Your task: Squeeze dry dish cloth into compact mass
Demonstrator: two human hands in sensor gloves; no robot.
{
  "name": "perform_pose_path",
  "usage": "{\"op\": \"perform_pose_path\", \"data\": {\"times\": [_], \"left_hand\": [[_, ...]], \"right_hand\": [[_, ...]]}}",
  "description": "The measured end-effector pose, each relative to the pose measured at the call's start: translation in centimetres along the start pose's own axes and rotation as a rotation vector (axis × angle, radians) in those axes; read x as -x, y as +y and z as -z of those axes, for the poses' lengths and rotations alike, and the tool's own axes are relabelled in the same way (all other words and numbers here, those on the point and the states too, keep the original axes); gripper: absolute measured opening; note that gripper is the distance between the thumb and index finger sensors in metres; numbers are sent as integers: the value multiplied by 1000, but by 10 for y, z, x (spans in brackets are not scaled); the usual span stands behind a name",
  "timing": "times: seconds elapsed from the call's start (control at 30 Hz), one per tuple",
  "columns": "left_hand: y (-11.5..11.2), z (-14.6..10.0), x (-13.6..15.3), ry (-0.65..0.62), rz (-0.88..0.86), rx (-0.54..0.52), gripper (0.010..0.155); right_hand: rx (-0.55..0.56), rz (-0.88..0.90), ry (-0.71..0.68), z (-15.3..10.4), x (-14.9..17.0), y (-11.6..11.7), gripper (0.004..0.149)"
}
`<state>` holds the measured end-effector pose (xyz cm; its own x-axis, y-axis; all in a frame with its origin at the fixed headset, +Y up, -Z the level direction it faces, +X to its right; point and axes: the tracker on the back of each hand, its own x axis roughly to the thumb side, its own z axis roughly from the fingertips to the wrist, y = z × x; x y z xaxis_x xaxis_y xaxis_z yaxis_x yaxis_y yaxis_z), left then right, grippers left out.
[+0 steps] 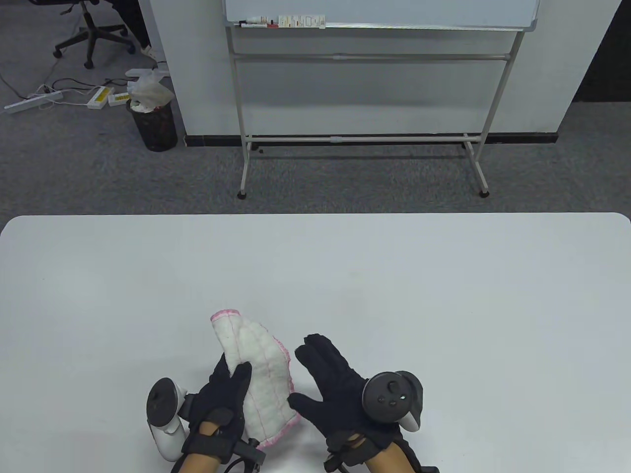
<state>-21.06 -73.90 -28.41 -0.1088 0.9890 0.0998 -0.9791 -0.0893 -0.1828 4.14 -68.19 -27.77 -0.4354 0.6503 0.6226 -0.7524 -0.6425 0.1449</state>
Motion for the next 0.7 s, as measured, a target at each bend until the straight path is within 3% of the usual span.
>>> {"op": "perform_pose_path", "data": {"times": [0.17,0.33,0.5,0.7], "left_hand": [[-26,1,0,17,17,236,55],[-45,-5,-5,-15,-49,353,68],[-47,-6,-9,-58,7,358,75],[-45,-9,-21,-86,164,287,73]], "right_hand": [[-128,-190,-35,3,-12,17,108],[-149,-84,1,4,2,19,113],[-108,30,74,4,14,17,112],[-57,78,152,9,22,12,98]]}}
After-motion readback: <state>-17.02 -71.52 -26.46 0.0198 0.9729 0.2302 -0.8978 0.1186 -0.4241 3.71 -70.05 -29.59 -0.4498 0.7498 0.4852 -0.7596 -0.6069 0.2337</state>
